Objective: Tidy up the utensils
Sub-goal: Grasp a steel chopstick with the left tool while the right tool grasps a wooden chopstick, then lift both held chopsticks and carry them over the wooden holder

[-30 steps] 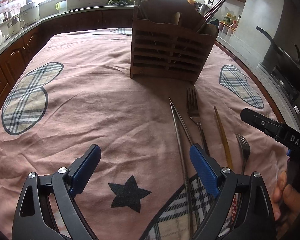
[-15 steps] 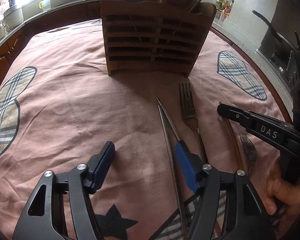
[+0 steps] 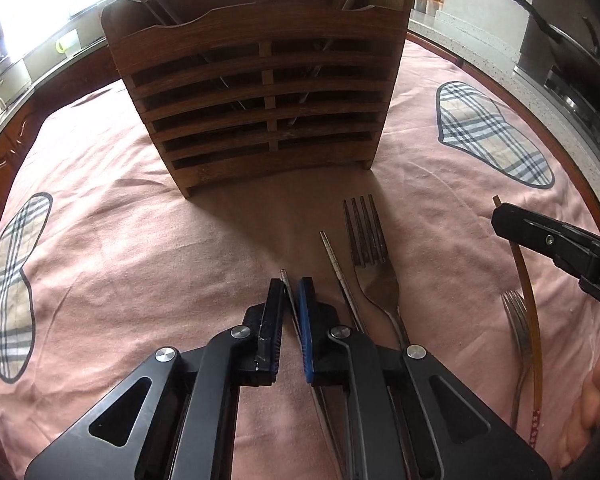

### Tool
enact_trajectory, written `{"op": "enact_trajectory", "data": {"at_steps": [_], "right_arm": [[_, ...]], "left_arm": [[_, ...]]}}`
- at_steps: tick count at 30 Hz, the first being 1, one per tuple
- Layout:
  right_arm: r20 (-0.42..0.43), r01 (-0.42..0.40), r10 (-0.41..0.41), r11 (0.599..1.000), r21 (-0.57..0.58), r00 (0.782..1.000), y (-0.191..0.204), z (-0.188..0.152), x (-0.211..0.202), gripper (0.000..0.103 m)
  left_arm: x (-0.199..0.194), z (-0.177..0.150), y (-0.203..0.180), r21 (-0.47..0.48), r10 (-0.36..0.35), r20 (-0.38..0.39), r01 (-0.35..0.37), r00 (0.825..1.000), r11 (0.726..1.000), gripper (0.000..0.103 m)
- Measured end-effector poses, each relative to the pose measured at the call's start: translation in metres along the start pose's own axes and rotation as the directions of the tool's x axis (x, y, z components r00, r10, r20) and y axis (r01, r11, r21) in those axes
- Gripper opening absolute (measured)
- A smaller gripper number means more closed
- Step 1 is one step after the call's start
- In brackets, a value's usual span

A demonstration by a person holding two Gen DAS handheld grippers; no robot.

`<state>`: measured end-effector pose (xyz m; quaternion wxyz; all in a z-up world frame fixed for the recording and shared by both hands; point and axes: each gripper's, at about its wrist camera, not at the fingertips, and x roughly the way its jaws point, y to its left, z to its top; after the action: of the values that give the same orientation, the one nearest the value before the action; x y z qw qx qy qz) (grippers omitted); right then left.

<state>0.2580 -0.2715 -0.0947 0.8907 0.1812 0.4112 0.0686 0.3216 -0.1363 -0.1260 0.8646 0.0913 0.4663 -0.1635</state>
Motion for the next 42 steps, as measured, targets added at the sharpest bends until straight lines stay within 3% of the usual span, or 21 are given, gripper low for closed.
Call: {"op": "enact_trajectory", "data": {"at_steps": [7, 13, 33, 42], "right_arm": [[0.038, -0.032, 0.033, 0.999, -0.012, 0.999, 0.011, 0.001, -0.022, 0.005], [0.079, -0.051, 0.054, 0.998, -0.034, 0.995, 0.023, 0.0, -0.043, 0.005], [0.151, -0.076, 0.089, 0.993, -0.091, 0.984, 0.049, -0.014, -0.093, 0.005], [0.21, -0.084, 0.109, 0.989, -0.125, 0.972, 0.064, -0.017, -0.123, 0.005]], "left_arm": [[-0.044, -0.015, 0.024, -0.119, -0.114, 0.081, 0.123, 0.99, 0.985, 0.004], [-0.091, -0.023, 0.041, -0.173, -0.156, 0.159, 0.183, 0.975, 0.968, 0.004], [-0.172, -0.056, 0.061, -0.201, -0.155, 0.292, 0.219, 0.944, 0.955, 0.004], [-0.205, -0.067, 0.067, -0.216, -0.134, 0.372, 0.226, 0.918, 0.95, 0.004]]}}
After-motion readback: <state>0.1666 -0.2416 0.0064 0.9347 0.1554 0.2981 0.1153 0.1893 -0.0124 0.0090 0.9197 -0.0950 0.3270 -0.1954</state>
